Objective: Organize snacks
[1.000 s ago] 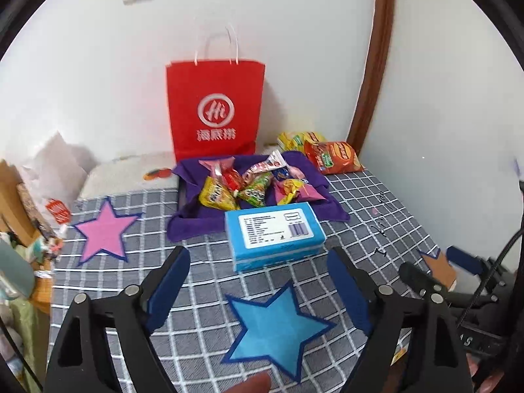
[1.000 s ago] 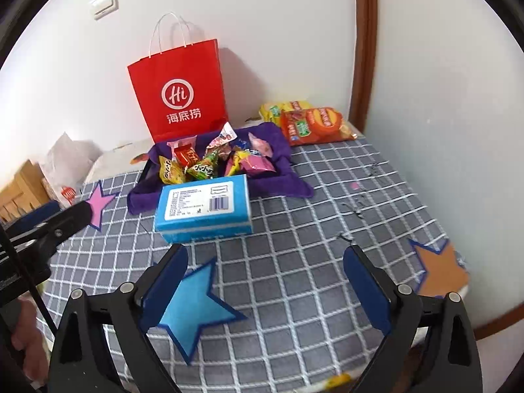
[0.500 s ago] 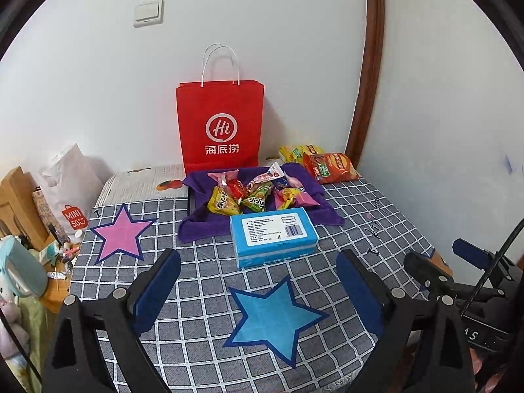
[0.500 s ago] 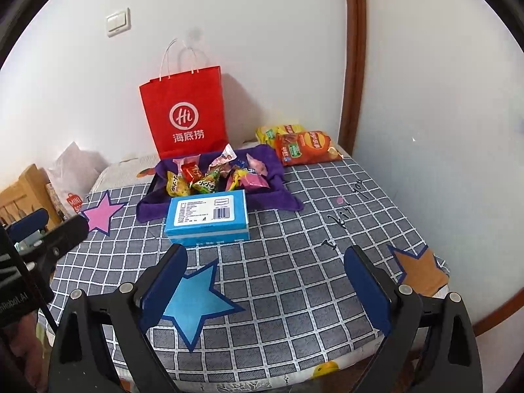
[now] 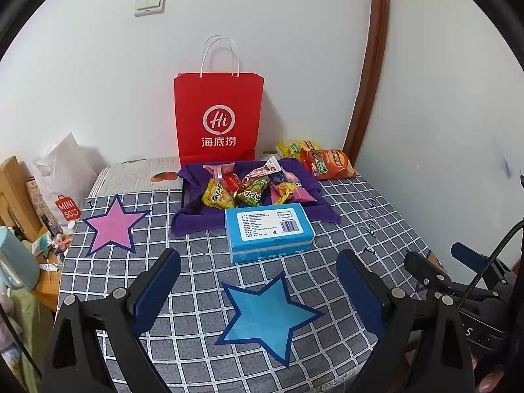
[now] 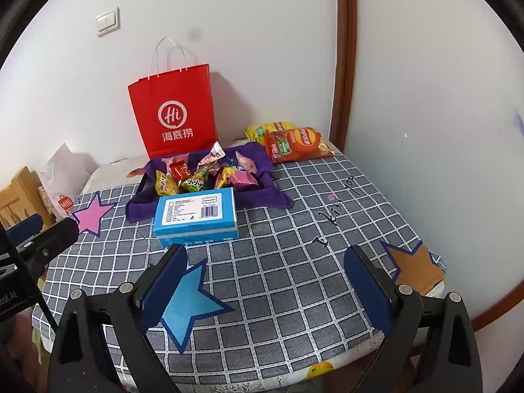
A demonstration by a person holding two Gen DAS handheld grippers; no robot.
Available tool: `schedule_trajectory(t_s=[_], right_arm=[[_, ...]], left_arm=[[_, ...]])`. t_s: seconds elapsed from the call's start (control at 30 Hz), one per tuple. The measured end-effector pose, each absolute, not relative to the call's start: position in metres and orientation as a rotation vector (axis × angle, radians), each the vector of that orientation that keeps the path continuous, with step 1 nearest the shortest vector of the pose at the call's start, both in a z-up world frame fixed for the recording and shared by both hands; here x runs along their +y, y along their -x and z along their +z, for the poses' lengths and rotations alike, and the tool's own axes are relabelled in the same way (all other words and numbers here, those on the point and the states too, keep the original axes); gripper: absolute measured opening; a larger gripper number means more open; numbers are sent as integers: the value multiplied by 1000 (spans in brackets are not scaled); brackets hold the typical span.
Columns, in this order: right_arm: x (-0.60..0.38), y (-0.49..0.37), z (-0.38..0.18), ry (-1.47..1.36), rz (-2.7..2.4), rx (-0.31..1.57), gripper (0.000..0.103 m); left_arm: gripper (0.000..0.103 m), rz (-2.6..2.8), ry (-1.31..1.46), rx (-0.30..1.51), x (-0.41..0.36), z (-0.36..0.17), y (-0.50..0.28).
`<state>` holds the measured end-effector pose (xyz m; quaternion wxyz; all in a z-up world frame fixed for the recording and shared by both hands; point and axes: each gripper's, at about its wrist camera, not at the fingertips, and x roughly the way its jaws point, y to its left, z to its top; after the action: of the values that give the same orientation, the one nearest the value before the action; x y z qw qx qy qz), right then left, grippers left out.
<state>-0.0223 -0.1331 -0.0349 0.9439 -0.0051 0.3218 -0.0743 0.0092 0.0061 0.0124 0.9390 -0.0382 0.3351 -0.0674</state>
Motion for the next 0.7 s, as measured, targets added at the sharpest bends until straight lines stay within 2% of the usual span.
schedule_trajectory(t_s=[0.7], right_arm=[[-132,22,-34,14,-156,639,96]], left_arm=[[96,-166,76,686,2,13,-11]])
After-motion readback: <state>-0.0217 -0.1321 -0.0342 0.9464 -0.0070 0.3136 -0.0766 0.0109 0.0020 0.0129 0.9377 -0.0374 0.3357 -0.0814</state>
